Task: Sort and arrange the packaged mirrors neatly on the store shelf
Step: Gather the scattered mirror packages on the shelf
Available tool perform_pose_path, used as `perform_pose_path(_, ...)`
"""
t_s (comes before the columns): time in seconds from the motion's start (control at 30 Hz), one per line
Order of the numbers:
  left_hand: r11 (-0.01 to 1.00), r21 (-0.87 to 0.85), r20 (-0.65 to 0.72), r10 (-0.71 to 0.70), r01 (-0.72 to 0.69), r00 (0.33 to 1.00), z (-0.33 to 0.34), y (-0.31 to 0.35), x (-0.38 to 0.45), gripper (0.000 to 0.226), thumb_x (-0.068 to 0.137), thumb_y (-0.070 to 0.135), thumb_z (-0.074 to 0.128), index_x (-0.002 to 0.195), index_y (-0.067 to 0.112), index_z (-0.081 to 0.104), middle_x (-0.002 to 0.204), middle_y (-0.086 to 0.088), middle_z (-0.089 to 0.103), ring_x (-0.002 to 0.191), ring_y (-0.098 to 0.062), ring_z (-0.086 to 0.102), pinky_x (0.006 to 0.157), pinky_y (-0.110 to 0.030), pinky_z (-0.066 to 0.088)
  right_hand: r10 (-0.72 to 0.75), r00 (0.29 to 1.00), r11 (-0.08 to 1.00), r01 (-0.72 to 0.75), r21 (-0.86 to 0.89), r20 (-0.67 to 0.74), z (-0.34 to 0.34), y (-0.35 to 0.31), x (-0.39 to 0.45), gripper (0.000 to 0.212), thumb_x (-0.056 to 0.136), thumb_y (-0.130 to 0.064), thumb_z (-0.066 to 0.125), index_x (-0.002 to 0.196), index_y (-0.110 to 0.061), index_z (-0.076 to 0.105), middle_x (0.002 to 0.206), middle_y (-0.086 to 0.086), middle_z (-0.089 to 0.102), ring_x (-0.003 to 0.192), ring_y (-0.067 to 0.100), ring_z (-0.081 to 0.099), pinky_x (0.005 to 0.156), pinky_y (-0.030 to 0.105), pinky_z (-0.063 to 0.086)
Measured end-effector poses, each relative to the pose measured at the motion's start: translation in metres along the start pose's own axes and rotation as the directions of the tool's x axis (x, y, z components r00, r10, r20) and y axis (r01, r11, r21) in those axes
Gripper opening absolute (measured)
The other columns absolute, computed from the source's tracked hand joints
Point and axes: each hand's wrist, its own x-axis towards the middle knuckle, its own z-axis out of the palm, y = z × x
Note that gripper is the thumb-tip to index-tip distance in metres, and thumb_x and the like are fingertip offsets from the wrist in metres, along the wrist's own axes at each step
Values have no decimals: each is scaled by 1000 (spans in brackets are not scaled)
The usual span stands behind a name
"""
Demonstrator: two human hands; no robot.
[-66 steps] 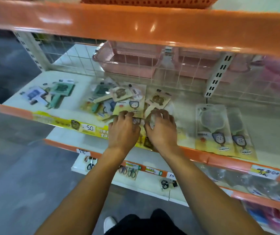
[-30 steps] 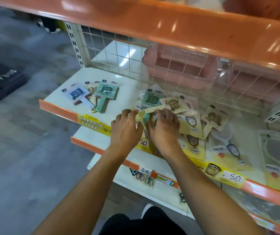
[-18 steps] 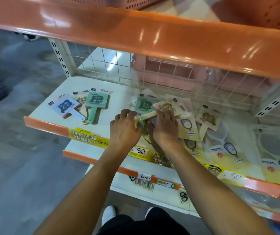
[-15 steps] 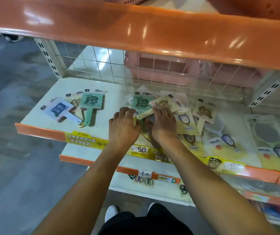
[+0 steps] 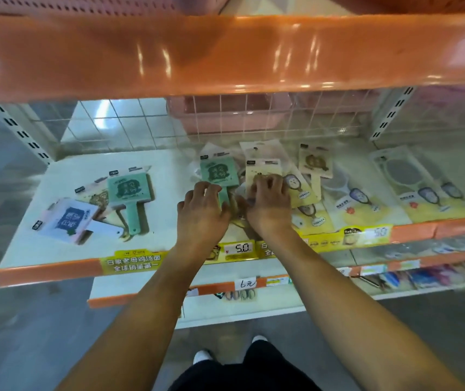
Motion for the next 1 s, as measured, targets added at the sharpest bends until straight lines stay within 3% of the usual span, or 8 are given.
perform_pose_path(0.07, 1000, 5, 8, -11, 11, 1000, 0, 0, 3, 38, 89, 31, 55, 123, 15, 56, 127, -9, 54, 111, -33, 54, 88, -46, 48, 33, 999, 999, -32, 16, -30, 2, 0, 1, 48, 82, -52, 67, 109, -15, 53, 124, 14, 42, 120, 39, 38, 95, 46, 41)
perform_pose_path(0.17, 999, 20, 13, -30, 30, 999, 0, 1, 7, 37, 90, 32, 54, 123, 16, 55, 129, -8, 52, 112, -31, 54, 89, -45, 47, 51, 998, 999, -51, -15, -26, 5, 2, 5, 59, 82, -55, 66, 122, -15, 50, 135, 16, 39, 123, 43, 38, 97, 50, 39)
perform_pose_path(0.3, 998, 23, -2, -57, 57, 998, 5, 3, 12, 38, 90, 32, 54, 124, 15, 53, 127, -8, 53, 110, -32, 55, 87, -44, 46, 88, 990, 991, -75, -114, 111, 4, 6, 15, 74, 86, -64, 55, 144, -27, 29, 154, 7, 15, 135, 43, 22, 107, 50, 29)
perform_pose_path(0.47, 996, 30, 4, -80, 80, 997, 14, 12, 11, 40, 90, 37, 51, 124, 15, 54, 125, -9, 55, 107, -33, 56, 85, -44, 46, 32, 996, 997, -26, -71, 87, 6, 14, 18, 63, 83, -66, 57, 133, -29, 45, 149, 4, 26, 131, 39, 27, 103, 49, 35)
perform_pose_path(0.7, 987, 35, 14, -157, 157, 987, 11, 18, 9, 40, 91, 37, 51, 126, 17, 53, 128, -7, 52, 111, -31, 53, 88, -43, 43, -53, 996, 997, 49, 55, 78, 2, 13, 19, 51, 83, -52, 66, 124, -26, 52, 142, 3, 34, 127, 36, 27, 103, 46, 36)
perform_pose_path(0.9, 973, 58, -80, -218, 223, 973, 1, 11, -3, 43, 82, 35, 49, 119, 15, 58, 120, -8, 57, 103, -34, 58, 81, -44, 47, -190, 980, 974, 181, 139, 53, -2, -5, 23, 47, 81, -50, 68, 118, -25, 55, 135, 1, 39, 122, 36, 34, 96, 44, 39)
perform_pose_path(1.0, 944, 91, -111, -308, 318, 945, -12, -7, -16, 42, 87, 36, 48, 124, 16, 56, 126, -7, 55, 111, -33, 55, 87, -45, 47, -267, 958, 954, 248, 169, 105, 7, -28, 19, 45, 82, -52, 66, 117, -25, 55, 137, 1, 37, 125, 35, 33, 96, 43, 37)
